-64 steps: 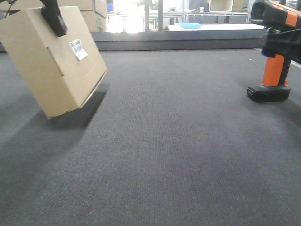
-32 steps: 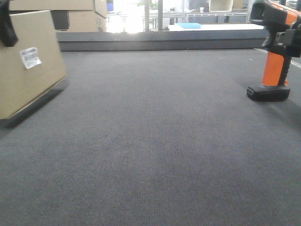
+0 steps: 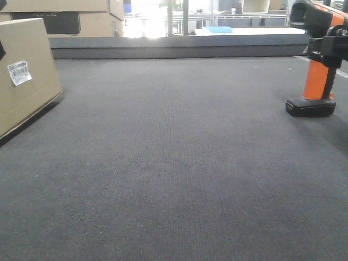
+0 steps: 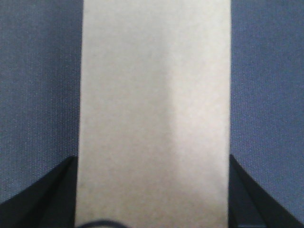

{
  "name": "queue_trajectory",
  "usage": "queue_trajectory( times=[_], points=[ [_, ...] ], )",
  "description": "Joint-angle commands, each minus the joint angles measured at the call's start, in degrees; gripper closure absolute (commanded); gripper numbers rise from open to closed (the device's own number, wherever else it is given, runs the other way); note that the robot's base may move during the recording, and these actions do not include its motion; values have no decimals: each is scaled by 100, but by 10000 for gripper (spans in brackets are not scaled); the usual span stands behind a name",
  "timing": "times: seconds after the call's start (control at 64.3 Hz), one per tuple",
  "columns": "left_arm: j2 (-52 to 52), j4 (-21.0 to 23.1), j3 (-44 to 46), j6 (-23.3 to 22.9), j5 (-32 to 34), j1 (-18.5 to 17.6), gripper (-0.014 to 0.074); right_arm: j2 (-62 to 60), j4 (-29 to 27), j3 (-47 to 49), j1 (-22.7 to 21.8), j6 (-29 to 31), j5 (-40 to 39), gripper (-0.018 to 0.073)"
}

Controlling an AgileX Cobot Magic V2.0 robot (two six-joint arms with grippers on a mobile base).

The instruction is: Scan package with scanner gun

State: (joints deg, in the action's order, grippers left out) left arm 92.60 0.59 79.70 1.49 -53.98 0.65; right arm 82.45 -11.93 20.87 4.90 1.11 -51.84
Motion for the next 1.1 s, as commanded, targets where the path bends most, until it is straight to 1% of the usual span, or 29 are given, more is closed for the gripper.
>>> queue_trajectory(
  times=[0.0,0.078,0.14,0.218,0.389,0.482,0.544,0.606,0.684,0.746,0.793,0.933,0.98,1.057,1.088],
  points=[
    [-72,18,1,-7,64,-4,263,-61,29,-42,-20,-3,-80,-1],
    [-72,18,1,-11,54,-4,148,-61,29,-42,-20,-3,-80,-1],
    [-72,18,1,-20,54,-4,82,-61,29,-42,-20,-3,-80,-1],
    [-72,-59,1,-86,54,-4,42,-61,29,-42,-20,-3,-80,-1],
    [-159,-415,1,-364,11,-4,43,-213,28,-42,-20,-3,-80,-1],
    [-366,-535,30,-362,-47,-4,59,-453,28,-42,-20,-3,-66,-1],
    [-574,-532,39,-362,-36,-4,80,-654,28,-42,-20,-3,43,-1],
    [-833,-532,39,-362,-36,-4,116,-886,28,-42,-20,-3,297,-1],
    [-1164,-516,39,-362,-36,-4,202,-1188,28,-42,-20,-3,791,-1],
    [-1441,-504,39,-362,-36,-4,325,-1483,28,-42,-20,-3,1385,0],
    [-1591,-493,39,-362,-36,-4,395,-1671,28,-42,-20,-3,1670,0],
    [-1909,-145,-73,-362,-5,-4,643,-2283,28,-42,-20,-3,2440,0],
    [-2034,0,-197,-362,41,-4,707,-2496,28,-42,-20,-3,2656,4],
    [-2242,201,-530,-362,224,-4,707,-2836,28,-42,-20,-3,3069,40],
    [-2374,263,-701,-362,384,-4,707,-3016,28,-42,-20,-3,3328,71]
  ],
)
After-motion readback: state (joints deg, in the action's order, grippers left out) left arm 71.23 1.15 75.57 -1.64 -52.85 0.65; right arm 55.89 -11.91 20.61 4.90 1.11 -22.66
